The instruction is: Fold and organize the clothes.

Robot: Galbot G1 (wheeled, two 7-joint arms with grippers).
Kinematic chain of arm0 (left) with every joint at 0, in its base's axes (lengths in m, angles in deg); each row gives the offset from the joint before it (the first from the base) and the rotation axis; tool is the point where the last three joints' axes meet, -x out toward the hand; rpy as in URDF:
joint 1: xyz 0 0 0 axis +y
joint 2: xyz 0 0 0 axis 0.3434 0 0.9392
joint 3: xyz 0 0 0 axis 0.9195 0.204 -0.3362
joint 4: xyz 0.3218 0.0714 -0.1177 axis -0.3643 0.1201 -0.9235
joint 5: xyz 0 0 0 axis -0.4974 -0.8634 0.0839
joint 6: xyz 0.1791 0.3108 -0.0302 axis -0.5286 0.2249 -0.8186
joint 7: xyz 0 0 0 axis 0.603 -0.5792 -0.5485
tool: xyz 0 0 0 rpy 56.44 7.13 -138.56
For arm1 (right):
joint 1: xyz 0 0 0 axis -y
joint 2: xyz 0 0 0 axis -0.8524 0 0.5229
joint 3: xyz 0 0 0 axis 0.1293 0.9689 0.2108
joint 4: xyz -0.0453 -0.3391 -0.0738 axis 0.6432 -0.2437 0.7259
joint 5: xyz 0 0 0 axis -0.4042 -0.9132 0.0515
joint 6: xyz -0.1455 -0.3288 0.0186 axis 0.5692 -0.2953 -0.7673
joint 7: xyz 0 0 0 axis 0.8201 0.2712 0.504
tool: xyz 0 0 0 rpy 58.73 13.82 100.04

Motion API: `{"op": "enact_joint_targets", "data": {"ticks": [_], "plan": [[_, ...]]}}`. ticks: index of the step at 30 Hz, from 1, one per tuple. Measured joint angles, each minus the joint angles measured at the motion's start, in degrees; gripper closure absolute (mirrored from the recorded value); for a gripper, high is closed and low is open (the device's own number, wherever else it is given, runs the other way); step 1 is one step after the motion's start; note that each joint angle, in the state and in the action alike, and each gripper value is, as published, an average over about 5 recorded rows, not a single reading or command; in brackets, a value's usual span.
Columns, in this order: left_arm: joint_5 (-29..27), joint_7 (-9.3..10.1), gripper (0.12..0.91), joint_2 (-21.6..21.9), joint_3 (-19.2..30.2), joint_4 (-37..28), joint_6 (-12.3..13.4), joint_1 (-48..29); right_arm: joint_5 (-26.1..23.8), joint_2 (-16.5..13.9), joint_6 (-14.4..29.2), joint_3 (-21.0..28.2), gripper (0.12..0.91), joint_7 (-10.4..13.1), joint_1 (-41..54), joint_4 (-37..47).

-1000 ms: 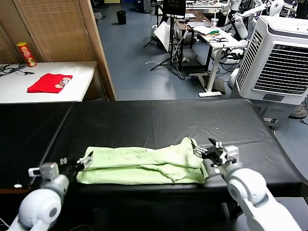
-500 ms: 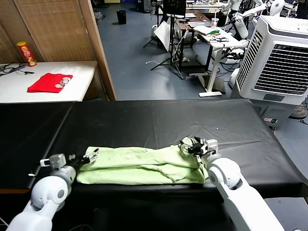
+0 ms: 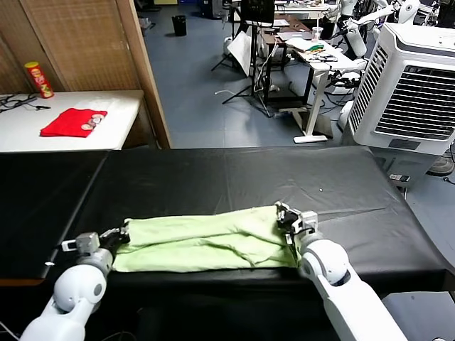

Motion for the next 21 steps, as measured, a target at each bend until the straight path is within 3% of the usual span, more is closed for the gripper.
{"op": "enact_joint_targets", "data": {"ticks": [4,8,12,15,19,21], "plan": [[-1.68,-0.24,0.900,-0.82,-0.04,1.00,0.16,-0.24,0.16,-0.09,-0.11,-0.50,0.834,-1.80,-0.77,-0.61],[-2.75,-0.36,0.822,-0.88,-0.10,1.82,0.03,-0.30,0.52,-0.90,-0.27,-1.24,0.627,-2.55,-1.66,-1.91],[-2.58,-0.36,0.627,-0.11,-0.69,2.88,-0.13,0.48,1.57,-2.11,-0.44,-2.27,0.395,-2.62,-3.02,-4.28],[-2.17,-0.29,0.459,0.53,-1.42,3.89,-0.34,1.30,2.29,-2.97,-0.53,-3.24,0.272,-2.63,-4.43,-6.52],[-0.94,-0.16,0.276,0.92,-2.78,5.74,-0.39,3.19,2.61,-3.56,-0.52,-4.56,0.230,-2.82,-6.70,-9.71],[-0.20,-0.16,0.249,0.69,-3.61,6.80,-0.25,4.53,2.65,-3.64,-0.49,-5.05,0.228,-2.97,-7.78,-11.12]]}}
